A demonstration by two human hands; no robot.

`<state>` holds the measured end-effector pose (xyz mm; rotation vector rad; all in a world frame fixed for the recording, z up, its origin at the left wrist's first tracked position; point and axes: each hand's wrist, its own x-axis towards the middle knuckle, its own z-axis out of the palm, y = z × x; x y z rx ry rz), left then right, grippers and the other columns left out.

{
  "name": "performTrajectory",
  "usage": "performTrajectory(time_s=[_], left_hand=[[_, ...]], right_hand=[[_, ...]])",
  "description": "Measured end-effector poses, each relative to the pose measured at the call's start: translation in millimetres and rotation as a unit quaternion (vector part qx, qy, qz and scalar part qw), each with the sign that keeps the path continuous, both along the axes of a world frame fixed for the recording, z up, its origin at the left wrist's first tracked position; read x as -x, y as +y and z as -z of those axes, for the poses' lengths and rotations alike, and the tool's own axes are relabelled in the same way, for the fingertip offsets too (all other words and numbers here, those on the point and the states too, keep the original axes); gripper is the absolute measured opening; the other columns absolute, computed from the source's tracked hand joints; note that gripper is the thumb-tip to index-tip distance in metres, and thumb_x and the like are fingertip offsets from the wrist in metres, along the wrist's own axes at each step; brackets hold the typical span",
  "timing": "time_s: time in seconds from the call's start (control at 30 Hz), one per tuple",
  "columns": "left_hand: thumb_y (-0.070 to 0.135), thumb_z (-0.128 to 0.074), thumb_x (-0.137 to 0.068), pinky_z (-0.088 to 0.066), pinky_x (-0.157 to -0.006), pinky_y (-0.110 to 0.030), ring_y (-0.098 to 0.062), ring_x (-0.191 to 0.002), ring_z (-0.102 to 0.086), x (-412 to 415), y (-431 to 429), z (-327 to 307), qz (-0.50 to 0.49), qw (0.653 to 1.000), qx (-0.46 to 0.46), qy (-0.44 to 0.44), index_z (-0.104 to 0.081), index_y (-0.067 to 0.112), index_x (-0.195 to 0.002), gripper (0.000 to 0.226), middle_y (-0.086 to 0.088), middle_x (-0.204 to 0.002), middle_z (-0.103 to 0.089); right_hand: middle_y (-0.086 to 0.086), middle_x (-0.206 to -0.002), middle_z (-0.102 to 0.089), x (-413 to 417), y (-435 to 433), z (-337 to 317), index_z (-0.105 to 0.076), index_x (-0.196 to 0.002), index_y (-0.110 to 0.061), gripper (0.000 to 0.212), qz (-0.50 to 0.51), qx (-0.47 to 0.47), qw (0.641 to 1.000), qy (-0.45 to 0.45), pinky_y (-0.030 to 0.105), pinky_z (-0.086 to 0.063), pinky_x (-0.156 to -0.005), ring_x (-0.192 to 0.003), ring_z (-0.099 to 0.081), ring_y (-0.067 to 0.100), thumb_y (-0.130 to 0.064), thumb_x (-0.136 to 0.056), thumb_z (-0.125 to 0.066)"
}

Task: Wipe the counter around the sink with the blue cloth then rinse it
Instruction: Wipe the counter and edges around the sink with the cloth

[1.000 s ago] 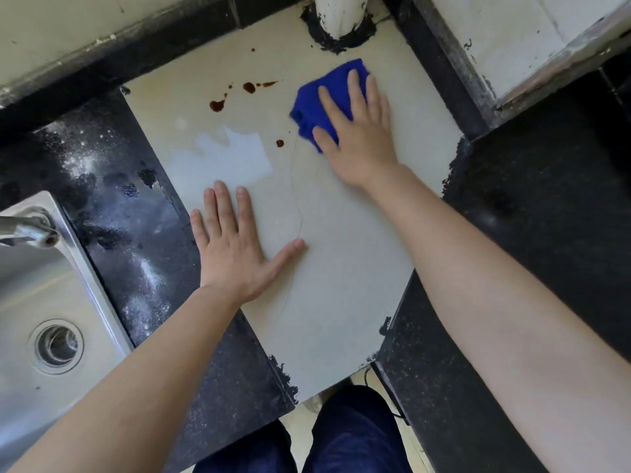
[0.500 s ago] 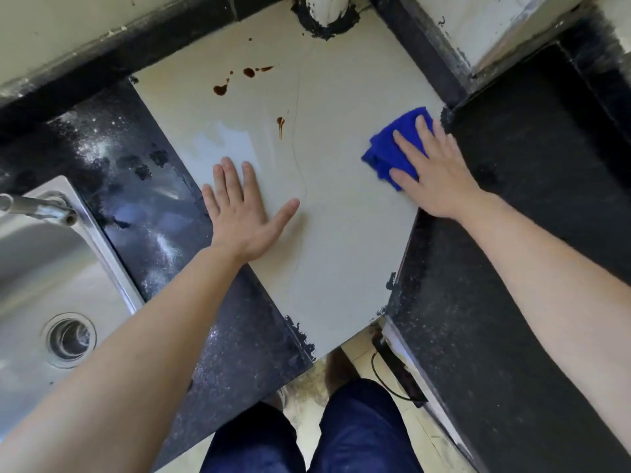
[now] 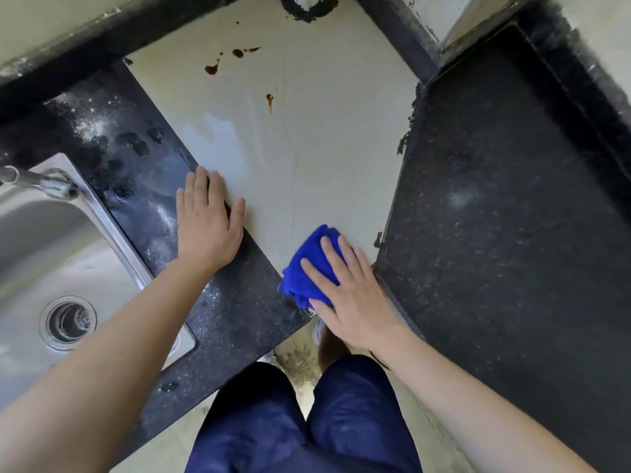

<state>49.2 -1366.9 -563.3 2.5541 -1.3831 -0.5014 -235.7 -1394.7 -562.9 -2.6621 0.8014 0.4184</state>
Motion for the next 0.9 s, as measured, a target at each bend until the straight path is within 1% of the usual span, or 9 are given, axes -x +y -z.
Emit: performTrajectory(time_s=[0.13,0.27,0.37,0.47,0.53,0.67,0.73,0.8,0.9], left_hand=[[0.04,-0.034,-0.105,-0.014,-0.121,-0.054,-0.037,-0.152,-0.008,3.0,2.4,3.9,0.011,0.999,-0.031,0.0,-0.021,0.001,-0.154,0.064,-0.02,-0.165,-0.012],[0.041,-0.034,-0.105,-0.012,-0.121,-0.052,-0.036,-0.153,-0.006,-0.6,2.6,3.5,0.026,0.999,-0.038,-0.003,-0.019,0.001,-0.155,0.066,-0.019,-0.166,-0.009],[0.04,-0.034,-0.105,-0.014,-0.121,-0.053,-0.037,-0.152,-0.007,-5.5,3.5,4.7,0.04,0.998,-0.049,-0.005,-0.02,0.001,-0.154,0.065,-0.02,-0.165,-0.011],[0.037,-0.033,-0.104,-0.019,-0.117,-0.057,-0.04,-0.148,-0.019,-11.3,2.6,3.3,0.056,0.997,-0.046,-0.009,-0.03,0.001,-0.15,0.059,-0.021,-0.161,-0.023],[0.034,-0.035,-0.104,-0.016,-0.119,-0.058,-0.038,-0.146,-0.026,-17.6,3.1,0.3,0.054,0.998,-0.026,-0.008,-0.037,0.003,-0.147,0.053,-0.019,-0.159,-0.031],[0.037,-0.037,-0.102,-0.019,-0.118,-0.06,-0.04,-0.142,-0.034,-28.9,7.0,-3.3,0.053,0.998,0.008,-0.038,-0.042,0.002,-0.145,0.056,-0.023,-0.153,-0.039],[0.043,-0.038,-0.103,-0.017,-0.12,-0.059,-0.043,-0.147,-0.023,-33.5,3.1,-5.1,0.032,0.999,0.003,-0.039,-0.034,0.003,-0.151,0.063,-0.027,-0.159,-0.025],[0.051,-0.04,-0.102,-0.005,-0.124,-0.052,-0.037,-0.153,-0.004,-40.8,-5.0,-6.7,0.007,0.999,-0.02,-0.025,-0.02,0.008,-0.157,0.072,-0.021,-0.166,-0.005],[0.067,-0.033,-0.097,0.005,-0.124,-0.049,-0.029,-0.154,0.013,-54.9,-21.4,-9.6,0.008,0.998,-0.047,-0.032,-0.003,0.016,-0.16,0.087,-0.013,-0.167,0.012]], right_hand=[[0.01,-0.169,-0.002,47.6,-23.3,-8.9,-0.015,-0.16,-0.032,0.067,-0.043,0.013,0.999,0.031,0.053,-0.007,-0.125,-0.155,0.0,0.035,-0.056,-0.101,-0.034],[0.01,-0.166,0.019,57.2,-82.4,-14.1,0.001,-0.161,-0.031,0.07,0.109,0.037,0.988,0.098,0.051,0.002,-0.125,-0.152,0.02,0.033,-0.064,-0.103,-0.017],[0.016,-0.166,0.018,13.0,-113.8,-8.9,0.003,-0.161,-0.027,0.07,0.228,0.043,0.969,0.089,0.052,0.003,-0.125,-0.152,0.018,0.038,-0.061,-0.103,-0.016],[0.021,-0.165,0.017,-51.1,-114.0,0.0,0.004,-0.161,-0.026,0.071,0.302,0.04,0.95,0.064,0.055,0.008,-0.123,-0.151,0.018,0.042,-0.061,-0.102,-0.016],[0.021,-0.165,0.015,-81.7,-89.8,2.6,0.002,-0.161,-0.026,0.07,0.269,0.042,0.962,0.033,0.055,0.009,-0.123,-0.151,0.017,0.043,-0.06,-0.102,-0.017],[0.019,-0.167,0.007,-84.0,-18.9,1.4,-0.011,-0.161,-0.027,0.066,0.085,0.017,0.996,-0.02,0.056,0.001,-0.124,-0.153,0.011,0.041,-0.054,-0.104,-0.027],[0.016,-0.168,0.002,-62.1,-10.3,3.0,-0.016,-0.161,-0.029,0.066,0.003,0.013,1.0,-0.024,0.055,-0.004,-0.124,-0.154,0.007,0.039,-0.054,-0.102,-0.033],[0.011,-0.169,-0.001,-37.2,-29.7,4.3,-0.02,-0.16,-0.033,0.068,-0.044,0.006,0.999,-0.028,0.052,-0.004,-0.125,-0.155,0.001,0.035,-0.056,-0.098,-0.04],[0.007,-0.169,0.007,-15.8,-87.5,3.5,-0.009,-0.16,-0.037,0.07,-0.011,0.021,1.0,0.004,0.052,-0.005,-0.125,-0.155,0.01,0.031,-0.06,-0.1,-0.037]])
